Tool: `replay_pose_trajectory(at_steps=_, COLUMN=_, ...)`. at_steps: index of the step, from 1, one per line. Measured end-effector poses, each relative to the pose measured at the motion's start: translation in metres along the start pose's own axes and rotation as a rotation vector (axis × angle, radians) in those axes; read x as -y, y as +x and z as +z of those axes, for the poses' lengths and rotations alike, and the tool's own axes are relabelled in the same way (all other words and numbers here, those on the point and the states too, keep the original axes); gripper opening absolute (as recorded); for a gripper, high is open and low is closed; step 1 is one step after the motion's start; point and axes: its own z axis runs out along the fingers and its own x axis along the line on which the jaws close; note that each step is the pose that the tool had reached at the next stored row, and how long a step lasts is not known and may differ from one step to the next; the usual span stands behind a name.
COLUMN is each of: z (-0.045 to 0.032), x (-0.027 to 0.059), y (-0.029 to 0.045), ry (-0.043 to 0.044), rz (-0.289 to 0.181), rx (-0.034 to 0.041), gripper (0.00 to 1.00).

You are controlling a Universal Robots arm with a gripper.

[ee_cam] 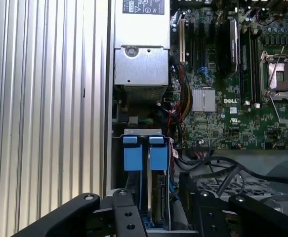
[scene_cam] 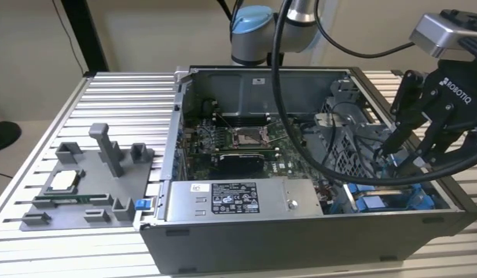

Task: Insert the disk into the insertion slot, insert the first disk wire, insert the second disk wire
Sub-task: 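Insert the disk into the insertion slot, then insert the first disk wire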

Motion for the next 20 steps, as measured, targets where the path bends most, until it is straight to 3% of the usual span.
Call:
replay_pose_trajectory(at_steps=3, z=0.0003, x=0.0000, y=0.0000, ry=0.0295, rz=-0.002, rx=0.0043, gripper=1.00)
replay_pose_trajectory(at_steps=7, z=0.0007, x=0.0000, y=0.0001, ry=0.0848, rz=-0.005, rx=0.0108, gripper=1.00)
replay_pose_trajectory(at_steps=9, z=0.0009, x=0.0000, y=0.0001, ry=0.1036, rz=-0.007, rx=0.0170, gripper=1.00)
replay_pose_trajectory(at_steps=11, z=0.0009, x=0.0001, y=0.0000, ry=0.1066, rz=-0.009, rx=0.0245, gripper=1.00)
replay_pose_trajectory(at_steps=16, z=0.0012, x=-0.0015, y=0.0000, ry=0.1071, rz=-0.017, rx=0.0340, gripper=1.00)
replay_pose_trajectory(at_steps=20, z=0.0019, x=-0.0042, y=-0.0017, ry=0.1076, rz=-0.024, rx=0.0507, gripper=1.00)
